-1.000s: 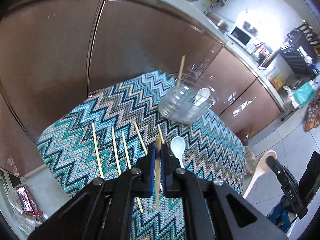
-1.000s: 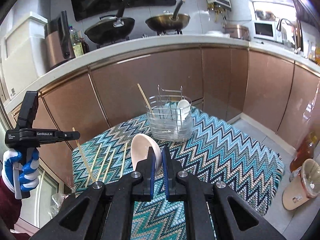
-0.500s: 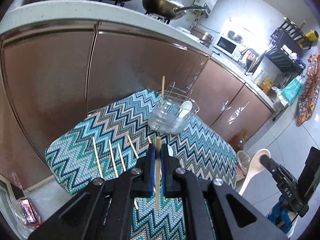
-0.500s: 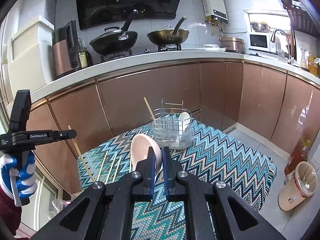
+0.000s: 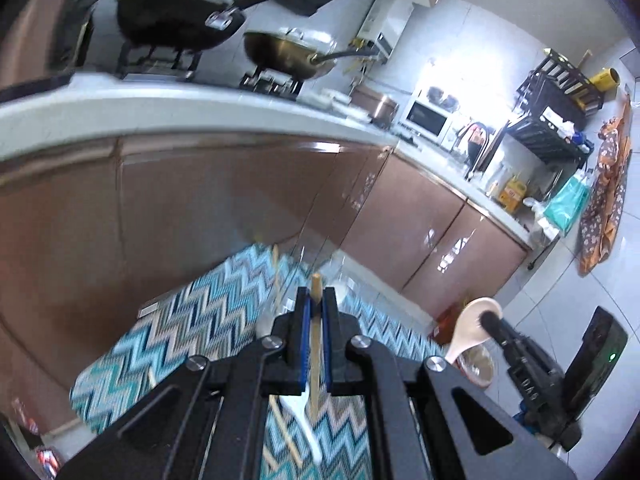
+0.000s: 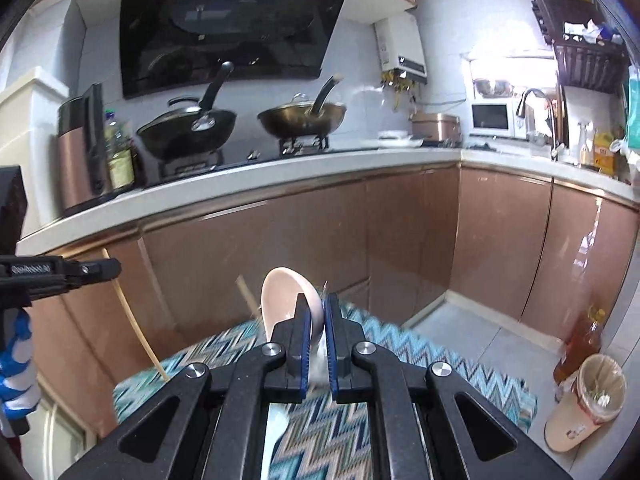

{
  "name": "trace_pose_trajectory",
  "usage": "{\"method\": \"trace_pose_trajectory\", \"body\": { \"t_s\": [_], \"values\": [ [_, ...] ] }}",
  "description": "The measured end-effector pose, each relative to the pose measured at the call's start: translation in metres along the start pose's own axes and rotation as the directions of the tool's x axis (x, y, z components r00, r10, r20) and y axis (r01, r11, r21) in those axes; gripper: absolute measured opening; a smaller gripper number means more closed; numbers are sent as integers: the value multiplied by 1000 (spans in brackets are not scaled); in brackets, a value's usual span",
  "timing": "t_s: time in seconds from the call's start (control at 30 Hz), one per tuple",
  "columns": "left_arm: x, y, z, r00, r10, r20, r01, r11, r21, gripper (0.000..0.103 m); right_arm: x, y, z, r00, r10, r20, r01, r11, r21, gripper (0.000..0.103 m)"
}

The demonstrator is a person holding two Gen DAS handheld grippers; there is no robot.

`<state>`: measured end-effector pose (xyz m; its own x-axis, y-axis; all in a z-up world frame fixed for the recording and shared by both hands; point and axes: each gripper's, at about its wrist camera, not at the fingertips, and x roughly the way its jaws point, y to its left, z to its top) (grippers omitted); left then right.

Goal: Organize utensils
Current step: 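Lift and carry the chopstick with left tool while right tool carries the pink spoon, then release the chopstick into the holder with left tool while right tool releases the pink spoon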

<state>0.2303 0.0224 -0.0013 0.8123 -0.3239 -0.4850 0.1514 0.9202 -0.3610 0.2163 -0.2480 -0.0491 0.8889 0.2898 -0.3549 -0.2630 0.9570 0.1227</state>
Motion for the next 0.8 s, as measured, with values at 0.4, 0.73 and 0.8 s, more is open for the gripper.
{"method": "trace_pose_trajectory", "body": {
  "t_s": [0.4, 0.73, 0.8],
  "values": [
    [107, -21, 53, 990, 60, 130, -71, 994, 79, 5, 111, -13, 26, 986, -119, 120, 124, 992, -39, 8],
    [192, -18, 17, 981, 146, 129, -167, 971, 172, 5, 181, -17, -17, 985, -137, 104, 141, 990, -28, 9],
    [202, -15, 8, 981, 156, 118, -176, 967, 185, 5, 190, -16, -28, 987, -128, 95, 131, 991, -24, 10]
  ]
}}
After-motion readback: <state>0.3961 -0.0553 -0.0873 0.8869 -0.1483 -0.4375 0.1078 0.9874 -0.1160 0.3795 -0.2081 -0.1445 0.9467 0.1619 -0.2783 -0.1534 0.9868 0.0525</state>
